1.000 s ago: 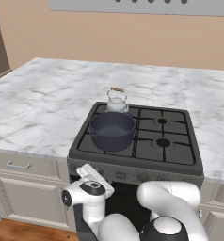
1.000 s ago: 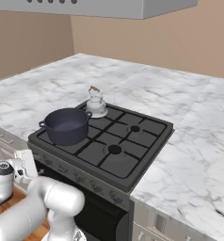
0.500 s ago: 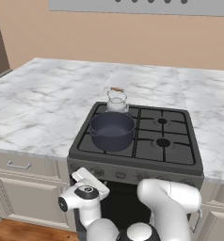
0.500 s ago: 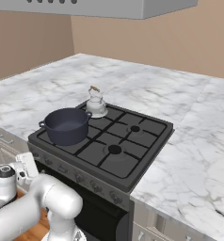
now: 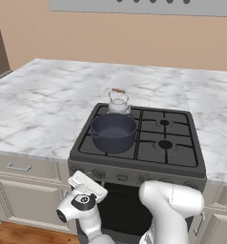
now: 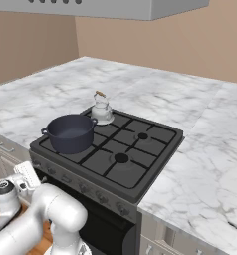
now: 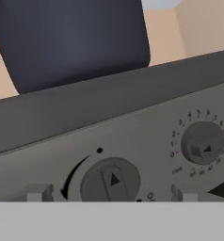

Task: Pick the kettle from the cabinet and place it on a stove burner. Then pick the pot from the counter and place it on another stove burner. Finally, turn both burners on.

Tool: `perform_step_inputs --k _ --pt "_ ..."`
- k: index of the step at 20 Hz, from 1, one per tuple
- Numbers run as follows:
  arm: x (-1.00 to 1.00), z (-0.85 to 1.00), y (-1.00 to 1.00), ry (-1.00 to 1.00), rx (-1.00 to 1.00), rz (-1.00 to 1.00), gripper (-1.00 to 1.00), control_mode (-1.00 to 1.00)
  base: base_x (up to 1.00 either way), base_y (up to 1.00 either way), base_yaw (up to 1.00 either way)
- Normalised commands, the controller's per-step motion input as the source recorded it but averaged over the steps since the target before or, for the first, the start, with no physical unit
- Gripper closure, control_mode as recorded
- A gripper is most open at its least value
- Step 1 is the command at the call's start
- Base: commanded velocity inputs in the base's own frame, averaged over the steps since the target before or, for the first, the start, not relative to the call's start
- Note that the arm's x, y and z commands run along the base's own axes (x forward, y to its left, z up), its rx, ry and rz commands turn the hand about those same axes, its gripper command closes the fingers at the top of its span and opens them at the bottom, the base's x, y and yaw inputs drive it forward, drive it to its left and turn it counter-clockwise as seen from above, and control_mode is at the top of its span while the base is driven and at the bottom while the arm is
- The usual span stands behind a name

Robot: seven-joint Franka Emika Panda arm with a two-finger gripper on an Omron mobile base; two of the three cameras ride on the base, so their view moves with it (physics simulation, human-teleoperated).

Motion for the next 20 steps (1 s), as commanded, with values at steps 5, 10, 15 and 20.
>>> perform_step_inputs --k 5,10,15,20 --pt "0.00 0.00 0.00 -0.14 -0.06 0.01 -1.00 -1.00 0.00 0.00 0.00" --pt "-0.10 0.00 0.00 -0.07 -0.03 0.00 -1.00 -1.00 0.00 0.00 0.00" --pt "-0.25 0.00 0.00 -0.03 -0.01 0.00 -1.00 -1.00 0.00 0.00 0.00" --pt "-0.13 0.01 -0.03 -0.01 0.00 -0.01 -1.00 -1.00 0.00 0.00 0.00"
